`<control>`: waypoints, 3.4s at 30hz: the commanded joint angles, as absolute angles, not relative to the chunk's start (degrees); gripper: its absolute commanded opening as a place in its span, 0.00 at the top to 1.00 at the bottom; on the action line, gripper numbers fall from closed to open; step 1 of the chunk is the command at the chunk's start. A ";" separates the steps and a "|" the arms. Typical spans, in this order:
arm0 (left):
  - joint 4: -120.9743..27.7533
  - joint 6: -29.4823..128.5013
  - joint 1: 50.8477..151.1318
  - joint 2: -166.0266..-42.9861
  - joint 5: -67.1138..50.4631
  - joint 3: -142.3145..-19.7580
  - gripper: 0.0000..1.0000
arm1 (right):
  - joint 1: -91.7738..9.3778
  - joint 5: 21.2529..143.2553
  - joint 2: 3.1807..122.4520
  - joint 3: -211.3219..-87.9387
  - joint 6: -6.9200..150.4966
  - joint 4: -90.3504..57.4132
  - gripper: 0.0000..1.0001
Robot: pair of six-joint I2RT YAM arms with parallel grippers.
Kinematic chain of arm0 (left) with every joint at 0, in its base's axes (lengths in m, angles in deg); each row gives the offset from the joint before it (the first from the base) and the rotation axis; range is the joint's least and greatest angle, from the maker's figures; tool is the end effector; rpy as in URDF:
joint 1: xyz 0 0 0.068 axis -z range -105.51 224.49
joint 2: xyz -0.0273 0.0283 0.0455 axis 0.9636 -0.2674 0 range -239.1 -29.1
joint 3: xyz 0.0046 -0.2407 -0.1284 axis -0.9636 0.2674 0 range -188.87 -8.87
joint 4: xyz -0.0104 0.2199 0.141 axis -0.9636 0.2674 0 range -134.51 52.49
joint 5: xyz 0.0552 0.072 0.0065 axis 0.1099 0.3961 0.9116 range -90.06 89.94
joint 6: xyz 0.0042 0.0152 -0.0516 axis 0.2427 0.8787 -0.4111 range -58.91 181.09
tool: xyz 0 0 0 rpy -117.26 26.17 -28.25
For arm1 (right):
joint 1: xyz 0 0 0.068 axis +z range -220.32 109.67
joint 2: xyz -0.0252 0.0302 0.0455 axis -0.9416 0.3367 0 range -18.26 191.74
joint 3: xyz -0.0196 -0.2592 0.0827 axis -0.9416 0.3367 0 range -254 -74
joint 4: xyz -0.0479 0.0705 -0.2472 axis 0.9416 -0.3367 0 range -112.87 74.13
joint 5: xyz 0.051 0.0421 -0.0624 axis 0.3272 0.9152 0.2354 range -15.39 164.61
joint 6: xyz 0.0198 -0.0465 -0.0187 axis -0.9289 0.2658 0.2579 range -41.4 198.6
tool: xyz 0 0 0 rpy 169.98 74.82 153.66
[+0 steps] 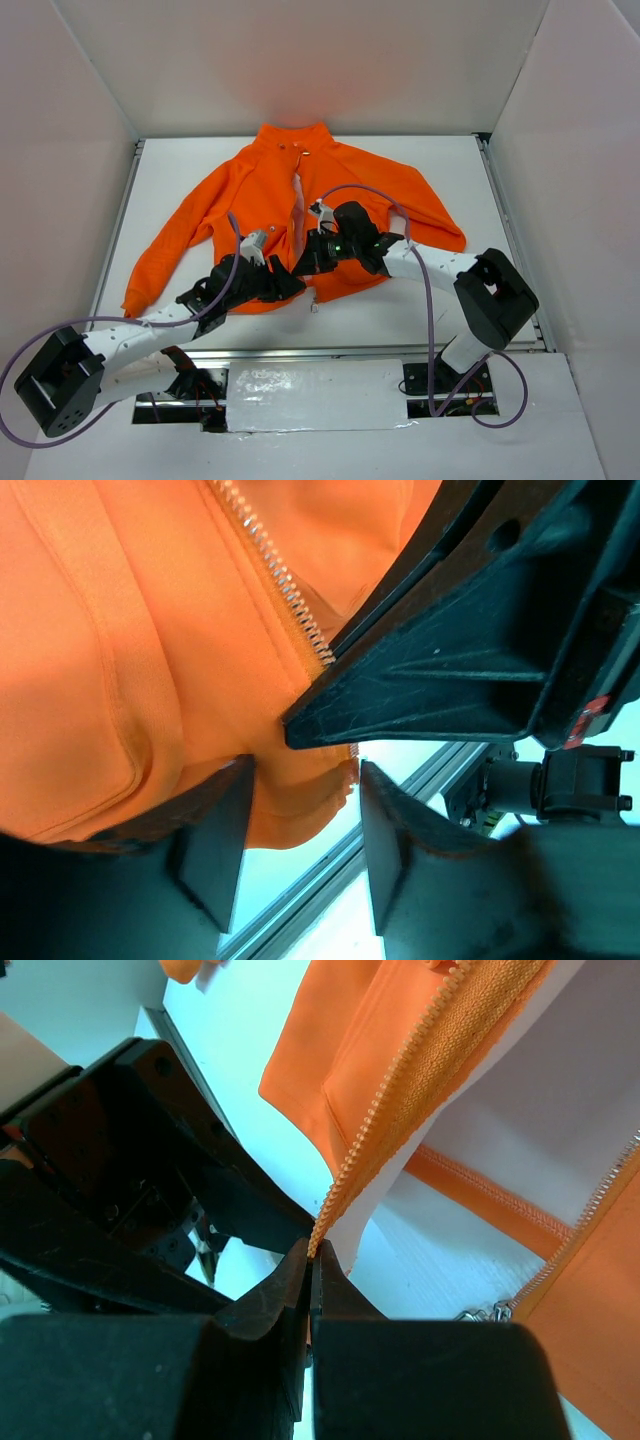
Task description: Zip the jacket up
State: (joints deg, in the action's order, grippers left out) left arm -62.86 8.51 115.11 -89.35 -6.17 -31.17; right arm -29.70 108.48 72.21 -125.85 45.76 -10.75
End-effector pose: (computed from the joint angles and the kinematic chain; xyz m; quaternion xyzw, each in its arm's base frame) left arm 0.1661 -0.1475 0.2027 -0.0544 0.8147 -0.4482 0.3639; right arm 0.2431 0.2348 0.2143 -0.1948 0.8314 0.4765 0.2095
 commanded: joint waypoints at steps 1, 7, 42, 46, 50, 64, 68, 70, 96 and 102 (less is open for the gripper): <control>-66.74 9.23 114.92 -88.95 -7.36 -30.23 0.45 | -29.81 110.64 72.79 -127.61 44.50 -7.27 1.00; -69.47 9.23 114.66 -89.57 -7.80 -28.82 0.59 | -29.72 112.23 73.23 -127.52 43.01 -5.33 1.00; -83.00 9.94 114.04 -84.12 -15.97 -23.54 1.00 | -32.18 123.48 66.99 -115.31 40.72 8.56 0.63; -82.48 9.94 114.04 -84.21 -15.80 -23.98 1.00 | -32.27 124.36 67.69 -115.39 39.93 9.09 0.88; -81.34 10.02 113.95 -84.30 -15.27 -24.33 1.00 | -32.09 123.75 67.87 -115.13 39.67 9.26 0.97; -78.70 10.55 113.78 -82.45 -12.90 -23.02 0.66 | -33.15 123.13 66.99 -116.10 41.16 5.66 1.00; -78.17 10.73 113.69 -82.19 -12.63 -22.75 0.71 | -33.32 123.04 67.17 -116.27 41.16 5.49 1.00; -78.43 10.73 113.69 -82.27 -12.81 -22.75 0.70 | -33.24 123.13 67.25 -116.36 41.07 5.66 1.00; -76.77 7.83 113.34 -82.63 -10.18 -21.44 1.00 | -35.78 110.85 61.11 -116.27 42.56 -6.63 0.38; -56.44 4.32 113.25 -78.42 -1.31 -25.91 1.00 | -34.56 90.99 58.55 -119.69 49.32 -26.75 0.39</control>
